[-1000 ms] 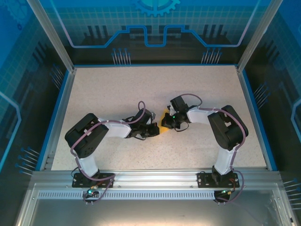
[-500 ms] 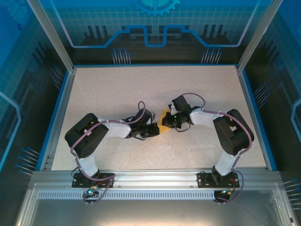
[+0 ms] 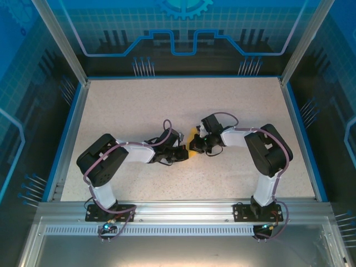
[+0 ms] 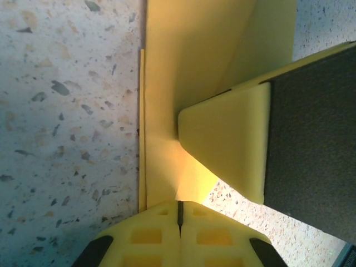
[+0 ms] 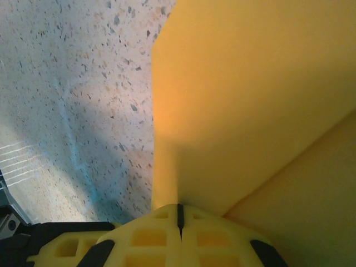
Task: Fold a paper plane with a square sheet of paper (pick it up from the middle)
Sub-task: Fourth fold the wing at the center of the table.
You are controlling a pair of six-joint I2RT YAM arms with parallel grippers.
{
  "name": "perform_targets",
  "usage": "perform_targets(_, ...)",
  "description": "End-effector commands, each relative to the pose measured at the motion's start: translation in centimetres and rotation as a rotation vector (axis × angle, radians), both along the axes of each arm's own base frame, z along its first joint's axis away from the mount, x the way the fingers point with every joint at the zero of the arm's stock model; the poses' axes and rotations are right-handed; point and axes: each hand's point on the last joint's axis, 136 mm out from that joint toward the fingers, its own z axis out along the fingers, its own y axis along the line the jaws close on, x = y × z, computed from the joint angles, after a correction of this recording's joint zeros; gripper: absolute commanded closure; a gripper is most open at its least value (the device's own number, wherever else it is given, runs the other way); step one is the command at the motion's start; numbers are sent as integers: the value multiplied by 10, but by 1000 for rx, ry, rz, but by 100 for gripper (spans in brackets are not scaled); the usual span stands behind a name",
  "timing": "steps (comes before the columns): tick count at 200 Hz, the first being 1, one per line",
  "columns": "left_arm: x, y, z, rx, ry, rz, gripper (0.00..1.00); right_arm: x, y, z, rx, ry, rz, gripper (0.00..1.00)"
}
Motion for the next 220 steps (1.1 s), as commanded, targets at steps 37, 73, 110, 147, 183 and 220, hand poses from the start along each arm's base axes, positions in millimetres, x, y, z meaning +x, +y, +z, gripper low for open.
perform_targets(37, -34, 27, -38, 107, 121, -19, 100, 30, -22, -4, -9, -17, -47, 96)
perform_targets(73, -38, 32, -43, 113, 133, -12, 100, 56, -39, -6, -28, -34, -82, 96)
perform_targets(110, -39, 32, -43, 113, 132, -13, 100, 83, -59, -10, -47, -44, -136, 96)
perform_targets(147, -39, 31, -42, 106, 125, -14, 100, 106, -84, -9, -60, -58, -202, 96)
perform_targets(183, -37, 29, -38, 95, 115, -17, 100, 125, -99, 6, -84, -101, -224, 94)
perform_targets(220, -24, 16, -8, 44, 48, -36, 98, 115, -99, 37, -124, -178, -190, 82)
